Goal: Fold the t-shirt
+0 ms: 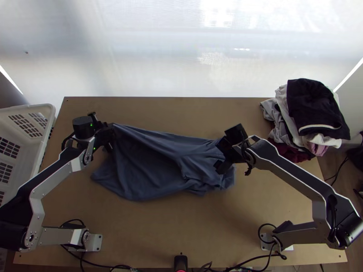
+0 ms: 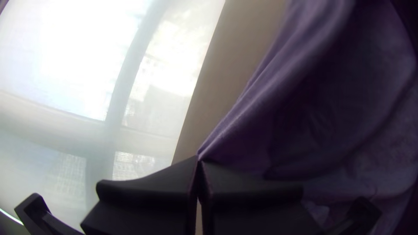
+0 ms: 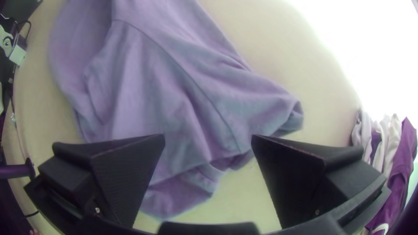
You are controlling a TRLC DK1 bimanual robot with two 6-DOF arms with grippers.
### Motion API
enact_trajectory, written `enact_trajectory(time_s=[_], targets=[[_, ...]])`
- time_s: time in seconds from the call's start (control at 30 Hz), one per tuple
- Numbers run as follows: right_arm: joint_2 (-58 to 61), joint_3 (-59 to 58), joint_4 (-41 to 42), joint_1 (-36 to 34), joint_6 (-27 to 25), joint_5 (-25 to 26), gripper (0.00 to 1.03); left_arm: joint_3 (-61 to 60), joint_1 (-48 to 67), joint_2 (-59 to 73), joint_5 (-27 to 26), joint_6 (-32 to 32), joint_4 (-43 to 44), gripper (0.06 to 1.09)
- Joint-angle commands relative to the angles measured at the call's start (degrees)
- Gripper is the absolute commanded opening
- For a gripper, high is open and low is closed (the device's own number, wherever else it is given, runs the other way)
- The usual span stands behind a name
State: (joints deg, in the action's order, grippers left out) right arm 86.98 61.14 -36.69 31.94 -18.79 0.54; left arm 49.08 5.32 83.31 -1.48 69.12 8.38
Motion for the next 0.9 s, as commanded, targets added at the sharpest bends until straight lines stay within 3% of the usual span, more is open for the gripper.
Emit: enact_trajectory(time_s=[0.0, 0.2, 0.47, 0.87], targets=[[-1.8, -3.2, -0.1, -6.3, -4.3, 0.1, 0.92, 4.7, -1.2, 2.9, 0.5, -0.4, -0.9, 0.1], [-2.2, -6.4, 1.7, -8.2, -5.3, 0.1, 0.92, 10.4, -2.0, 8.0, 2.7, -1.4, -1.3, 0.1], [0.3, -7.5, 10.4, -8.2, -6.4, 0.3, 0.92, 15.5, -3.4, 11.1, 4.0, -1.2, -2.1, 0.1], [4.4, -6.2, 16.7, -1.1, -6.8, 1.9, 0.92, 14.3, -3.3, 9.7, 5.3, -1.3, -2.9, 0.1]])
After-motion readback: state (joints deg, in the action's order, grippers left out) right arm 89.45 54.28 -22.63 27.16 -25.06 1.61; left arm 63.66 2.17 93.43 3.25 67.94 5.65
